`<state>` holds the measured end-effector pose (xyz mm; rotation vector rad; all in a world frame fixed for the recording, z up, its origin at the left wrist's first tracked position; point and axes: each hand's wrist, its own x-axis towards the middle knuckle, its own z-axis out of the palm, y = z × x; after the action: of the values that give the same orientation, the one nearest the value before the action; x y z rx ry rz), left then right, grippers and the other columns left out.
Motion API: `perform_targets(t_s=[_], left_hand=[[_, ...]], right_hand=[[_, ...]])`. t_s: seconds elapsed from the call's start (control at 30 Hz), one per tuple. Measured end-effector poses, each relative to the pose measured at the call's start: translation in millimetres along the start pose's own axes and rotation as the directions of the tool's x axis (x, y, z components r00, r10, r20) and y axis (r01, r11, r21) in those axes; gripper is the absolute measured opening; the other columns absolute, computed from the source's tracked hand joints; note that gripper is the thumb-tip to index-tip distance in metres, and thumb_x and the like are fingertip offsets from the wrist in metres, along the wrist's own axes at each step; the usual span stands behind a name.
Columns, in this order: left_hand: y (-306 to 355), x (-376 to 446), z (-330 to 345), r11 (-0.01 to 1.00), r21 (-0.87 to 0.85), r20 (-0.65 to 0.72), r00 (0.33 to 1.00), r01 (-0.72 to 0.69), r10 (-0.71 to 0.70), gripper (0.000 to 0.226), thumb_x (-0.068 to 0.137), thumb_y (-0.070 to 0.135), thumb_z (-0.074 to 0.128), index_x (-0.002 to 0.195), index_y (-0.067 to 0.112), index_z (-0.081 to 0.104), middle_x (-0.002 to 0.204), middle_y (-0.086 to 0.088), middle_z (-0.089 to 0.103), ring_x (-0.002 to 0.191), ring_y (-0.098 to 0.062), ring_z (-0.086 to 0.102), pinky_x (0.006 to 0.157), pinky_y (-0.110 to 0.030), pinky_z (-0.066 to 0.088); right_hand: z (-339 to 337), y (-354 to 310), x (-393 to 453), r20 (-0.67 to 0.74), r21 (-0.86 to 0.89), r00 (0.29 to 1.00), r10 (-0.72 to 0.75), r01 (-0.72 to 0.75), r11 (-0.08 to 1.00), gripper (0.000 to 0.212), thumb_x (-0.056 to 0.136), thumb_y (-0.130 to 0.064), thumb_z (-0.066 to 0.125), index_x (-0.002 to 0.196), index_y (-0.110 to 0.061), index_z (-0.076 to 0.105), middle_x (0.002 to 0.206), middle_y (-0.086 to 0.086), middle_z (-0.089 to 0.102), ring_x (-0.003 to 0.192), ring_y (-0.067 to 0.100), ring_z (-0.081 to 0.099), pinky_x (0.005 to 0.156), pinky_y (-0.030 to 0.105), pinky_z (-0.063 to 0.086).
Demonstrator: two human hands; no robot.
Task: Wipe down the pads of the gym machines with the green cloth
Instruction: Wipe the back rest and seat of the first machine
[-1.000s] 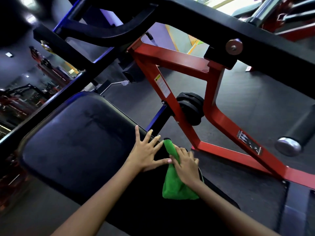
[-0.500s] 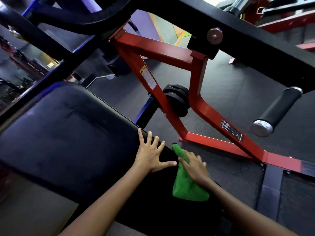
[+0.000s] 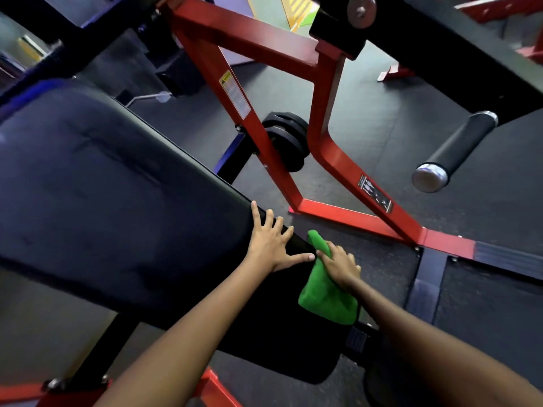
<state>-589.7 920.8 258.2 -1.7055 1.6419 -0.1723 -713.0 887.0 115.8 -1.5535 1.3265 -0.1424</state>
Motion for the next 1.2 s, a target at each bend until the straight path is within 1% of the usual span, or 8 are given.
perform_targets(t_s=[0.07,0.23,0.33,0.53,0.7,0.9,1.07,1.2], left_hand=[[5.3,2.2,2.7,1.0,-0.006,0.001,1.0,-0.009,0.009,0.104,0.069,0.088,0.0,0.15,0.027,0.027,0.152,-0.011,0.031,0.143,-0.038,0.011,0.099,-0.073,-0.021],[19.6,7.6,9.5,0.998,-0.007,-0.015,0.998,-0.058,0.058,0.105,0.072,0.086,0.0,0.149,0.021,0.028,0.149,-0.01,0.036,0.141,-0.037,0.016,0.101,-0.072,-0.019],[25.9,10.4,13.5,0.999,-0.019,-0.021,0.999,-0.048,0.048,0.107,0.071,0.086,-0.002,0.149,0.02,0.03,0.149,-0.01,0.036,0.142,-0.038,0.015,0.104,-0.07,-0.016],[36.3,10.1,27.5,0.997,-0.025,-0.007,0.997,-0.077,0.077,0.101,0.081,0.082,0.01,0.152,0.01,0.01,0.16,-0.012,0.009,0.147,-0.03,-0.008,0.116,-0.048,-0.013],[41.6,6.0,45.3,0.994,0.03,-0.085,0.99,-0.107,0.11,0.102,0.082,0.08,0.012,0.151,0.007,-0.001,0.16,-0.013,0.0,0.146,-0.031,-0.012,0.113,-0.05,-0.018],[44.6,2.3,52.2,0.992,0.005,-0.092,0.988,-0.127,0.127,0.095,0.082,0.08,0.01,0.152,0.016,-0.003,0.16,-0.01,-0.009,0.144,-0.029,-0.02,0.113,-0.049,-0.019],[53.6,-4.4,61.3,0.993,-0.042,-0.112,0.988,-0.108,0.103,0.106,0.071,0.081,-0.005,0.151,0.012,-0.005,0.159,-0.01,-0.012,0.141,-0.024,-0.026,0.112,-0.047,-0.02],[63.5,-12.8,71.2,0.989,-0.102,-0.116,0.989,-0.106,0.094,0.112,0.064,0.081,-0.014,0.151,0.01,-0.004,0.158,-0.009,-0.014,0.142,-0.025,-0.026,0.111,-0.046,-0.021]], right_hand=[[1.8,6.3,2.5,0.015,0.02,0.998,0.055,-0.055,0.998,0.047,0.096,-0.05,0.04,0.14,-0.034,0.038,0.146,0.002,0.04,0.131,0.037,0.034,0.106,0.053,0.025],[1.5,-21.5,6.1,0.019,0.023,0.998,-0.062,0.061,0.998,0.042,0.097,-0.047,0.043,0.138,-0.036,0.042,0.142,0.001,0.043,0.13,0.035,0.033,0.105,0.053,0.024],[3.6,1.9,-0.2,-0.005,0.034,1.0,-0.019,0.02,0.999,0.045,0.097,-0.047,0.042,0.14,-0.035,0.039,0.145,0.0,0.04,0.131,0.034,0.033,0.105,0.052,0.025],[6.2,13.6,6.4,0.001,0.032,0.998,0.064,-0.064,0.997,0.045,0.097,-0.048,0.042,0.14,-0.034,0.04,0.146,0.002,0.04,0.131,0.038,0.033,0.106,0.052,0.026],[12.8,1.6,-3.8,-0.092,0.038,0.993,-0.074,0.078,0.996,0.045,0.097,-0.042,0.045,0.141,-0.036,0.039,0.144,-0.004,0.041,0.129,0.033,0.034,0.103,0.05,0.029],[15.3,44.0,0.6,-0.048,0.076,0.995,0.083,-0.079,0.994,0.045,0.098,-0.041,0.043,0.142,-0.034,0.038,0.146,0.0,0.039,0.128,0.035,0.035,0.105,0.051,0.031],[20.4,10.6,-5.5,-0.169,0.043,0.981,-0.093,0.102,0.994,0.043,0.097,-0.039,0.046,0.14,-0.035,0.043,0.138,-0.002,0.046,0.123,0.031,0.038,0.102,0.046,0.031],[24.6,35.1,-8.1,-0.157,0.043,0.984,-0.081,0.089,0.995,0.046,0.098,-0.039,0.045,0.143,-0.035,0.038,0.139,-0.001,0.043,0.123,0.03,0.038,0.099,0.049,0.035]])
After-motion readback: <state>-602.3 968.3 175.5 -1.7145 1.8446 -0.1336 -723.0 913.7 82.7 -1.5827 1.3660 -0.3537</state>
